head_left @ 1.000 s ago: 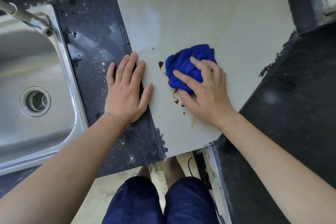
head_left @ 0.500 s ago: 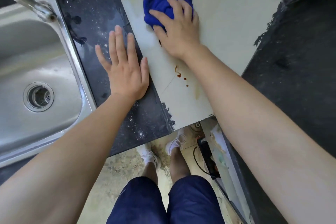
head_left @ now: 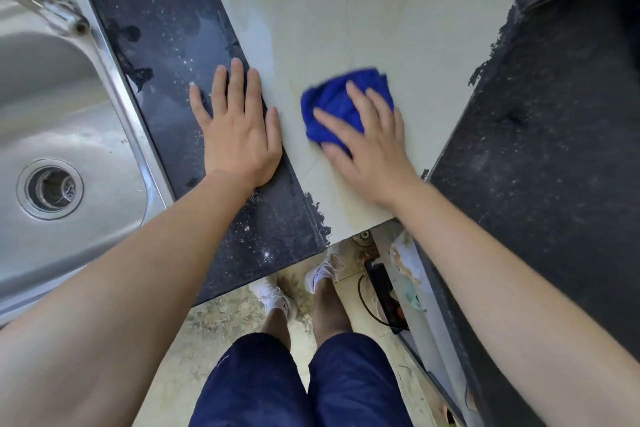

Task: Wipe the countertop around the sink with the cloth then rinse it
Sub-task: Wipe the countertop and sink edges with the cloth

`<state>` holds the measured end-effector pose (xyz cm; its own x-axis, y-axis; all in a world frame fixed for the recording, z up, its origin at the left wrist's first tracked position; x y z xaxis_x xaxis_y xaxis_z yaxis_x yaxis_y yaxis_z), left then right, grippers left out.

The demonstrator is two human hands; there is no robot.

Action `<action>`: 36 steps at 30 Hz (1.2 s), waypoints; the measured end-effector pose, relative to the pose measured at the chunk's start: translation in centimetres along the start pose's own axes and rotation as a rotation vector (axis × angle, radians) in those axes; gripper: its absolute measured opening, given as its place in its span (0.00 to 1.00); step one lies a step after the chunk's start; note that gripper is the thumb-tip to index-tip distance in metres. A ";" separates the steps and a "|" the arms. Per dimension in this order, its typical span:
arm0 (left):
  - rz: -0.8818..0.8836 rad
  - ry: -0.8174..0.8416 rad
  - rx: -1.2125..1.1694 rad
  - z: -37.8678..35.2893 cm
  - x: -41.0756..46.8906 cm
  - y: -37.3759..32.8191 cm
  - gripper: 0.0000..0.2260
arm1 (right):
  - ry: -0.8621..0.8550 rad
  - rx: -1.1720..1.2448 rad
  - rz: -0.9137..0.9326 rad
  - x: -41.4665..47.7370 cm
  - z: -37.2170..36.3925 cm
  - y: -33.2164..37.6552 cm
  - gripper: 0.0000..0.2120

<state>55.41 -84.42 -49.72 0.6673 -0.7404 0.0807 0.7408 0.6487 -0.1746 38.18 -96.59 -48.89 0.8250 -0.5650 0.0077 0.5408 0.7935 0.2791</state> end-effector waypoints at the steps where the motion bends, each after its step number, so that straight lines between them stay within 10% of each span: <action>1: 0.001 0.002 0.000 0.0 0.0 0.0 0.27 | -0.020 -0.010 -0.023 3.1 0.0 0.1 0.24; 7: -0.004 0.003 -0.002 -0.2 0.2 0.0 0.26 | 0.009 -0.059 -0.163 15.9 0.0 2.2 0.24; 19: -0.001 0.016 -0.049 0.3 0.0 0.0 0.26 | -0.020 -0.011 -0.125 -13.4 0.2 3.8 0.21; 31: 0.002 -0.018 -0.081 0.0 -0.1 0.2 0.26 | -0.060 0.126 -0.458 2.0 0.5 2.3 0.26; 36: 0.000 -0.011 -0.075 0.0 -0.2 0.2 0.26 | -0.124 0.046 -0.267 -5.3 -1.0 5.4 0.22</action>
<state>55.40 -84.13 -49.76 0.6682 -0.7383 0.0914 0.7334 0.6331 -0.2477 36.85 -89.10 -48.34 0.6265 -0.7781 0.0446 0.7260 0.6034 0.3299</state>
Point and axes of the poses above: each hand's wrist, its own x-axis towards the middle knuckle, its own z-axis out of the back of the hand, y = z × x, the point moved 1 cm from there along x, towards the middle knuckle, and after that the axes turned 9 degrees about -y, right-handed, at the moved point
